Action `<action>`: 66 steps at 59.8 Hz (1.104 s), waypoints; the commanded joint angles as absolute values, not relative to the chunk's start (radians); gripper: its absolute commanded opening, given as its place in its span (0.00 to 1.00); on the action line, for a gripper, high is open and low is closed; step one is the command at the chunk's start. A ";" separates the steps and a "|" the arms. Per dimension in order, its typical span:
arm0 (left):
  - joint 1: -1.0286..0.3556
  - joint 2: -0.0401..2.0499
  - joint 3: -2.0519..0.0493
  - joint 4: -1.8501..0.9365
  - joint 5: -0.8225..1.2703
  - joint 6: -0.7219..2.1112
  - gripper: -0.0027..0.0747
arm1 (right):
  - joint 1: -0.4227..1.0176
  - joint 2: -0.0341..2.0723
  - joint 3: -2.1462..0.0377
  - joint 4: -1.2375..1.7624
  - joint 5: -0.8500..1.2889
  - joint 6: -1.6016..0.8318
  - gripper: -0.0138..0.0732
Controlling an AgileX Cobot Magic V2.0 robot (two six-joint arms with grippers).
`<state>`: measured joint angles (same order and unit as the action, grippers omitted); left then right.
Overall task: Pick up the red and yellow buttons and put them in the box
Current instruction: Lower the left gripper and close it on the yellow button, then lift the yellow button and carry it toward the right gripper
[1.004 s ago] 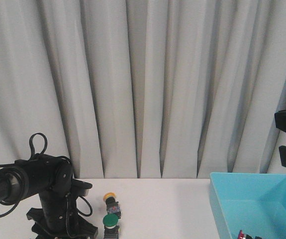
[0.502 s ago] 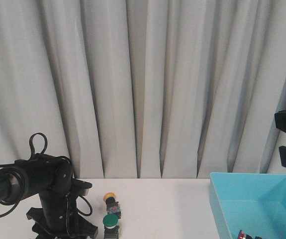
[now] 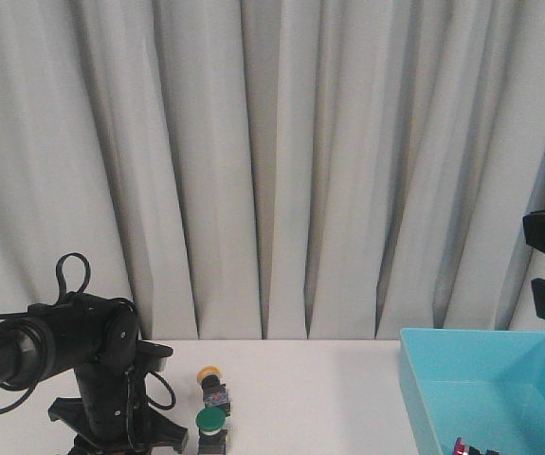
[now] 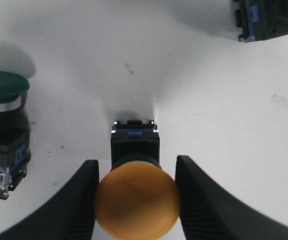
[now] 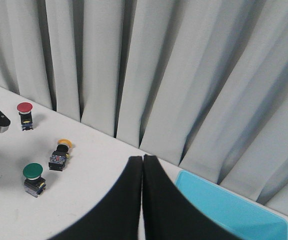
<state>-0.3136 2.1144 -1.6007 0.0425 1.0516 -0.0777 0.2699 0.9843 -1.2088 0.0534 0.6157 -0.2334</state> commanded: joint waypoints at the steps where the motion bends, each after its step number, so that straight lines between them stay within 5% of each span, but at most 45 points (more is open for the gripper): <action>1: -0.312 2.058 -1.625 0.042 1.030 -0.092 0.02 | 0.272 0.977 -1.239 0.051 0.547 -0.233 0.15; 44: -0.316 1.906 -1.626 0.040 0.944 0.000 0.03 | 0.272 0.977 -1.239 0.028 0.533 -0.318 0.21; 53: -0.316 1.798 -1.626 -0.015 0.883 0.000 0.03 | 0.272 0.980 -1.239 0.029 0.547 -0.373 0.36; 66: -0.316 1.659 -1.626 -0.291 0.841 0.076 0.03 | 0.272 1.020 -1.239 0.035 0.546 -0.413 0.72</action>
